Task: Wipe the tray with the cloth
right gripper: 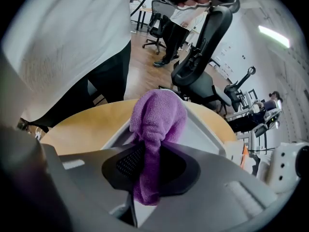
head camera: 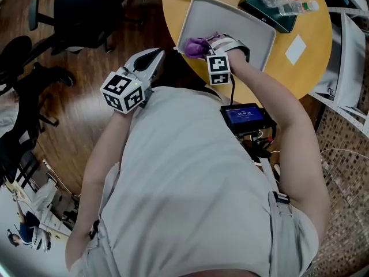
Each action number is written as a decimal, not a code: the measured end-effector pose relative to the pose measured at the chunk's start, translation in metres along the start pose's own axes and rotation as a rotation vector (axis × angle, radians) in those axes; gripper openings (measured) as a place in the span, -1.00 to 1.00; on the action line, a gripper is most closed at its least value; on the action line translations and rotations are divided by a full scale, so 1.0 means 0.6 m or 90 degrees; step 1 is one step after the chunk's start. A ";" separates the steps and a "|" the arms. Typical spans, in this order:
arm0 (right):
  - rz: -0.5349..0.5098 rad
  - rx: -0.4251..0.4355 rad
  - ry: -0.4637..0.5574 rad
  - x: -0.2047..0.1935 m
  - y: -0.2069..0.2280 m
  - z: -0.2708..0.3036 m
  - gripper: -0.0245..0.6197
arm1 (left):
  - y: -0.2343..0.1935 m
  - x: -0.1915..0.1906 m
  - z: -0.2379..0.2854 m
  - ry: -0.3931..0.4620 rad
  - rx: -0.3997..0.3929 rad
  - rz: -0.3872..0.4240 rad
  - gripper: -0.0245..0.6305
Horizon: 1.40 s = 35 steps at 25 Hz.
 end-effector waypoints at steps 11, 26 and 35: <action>-0.101 -0.012 0.048 0.059 0.043 0.002 -0.70 | -0.014 0.015 -0.027 0.017 0.027 -0.012 -0.93; 0.041 -0.089 0.008 -0.035 0.154 0.027 -0.70 | 0.000 0.040 -0.013 -0.007 0.010 0.019 -0.93; 0.104 -0.207 0.069 -0.085 0.197 -0.071 -0.70 | -0.011 0.040 -0.013 -0.019 -0.001 0.021 -0.93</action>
Point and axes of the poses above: the fingertips, and each gripper's own axes: z forward along the fingers, y to its right, x out of its top, the point moved 8 cm from there along -z, backward along the fingers, and after that the axes turned 4 degrees about -z, right-handed, at the moved point
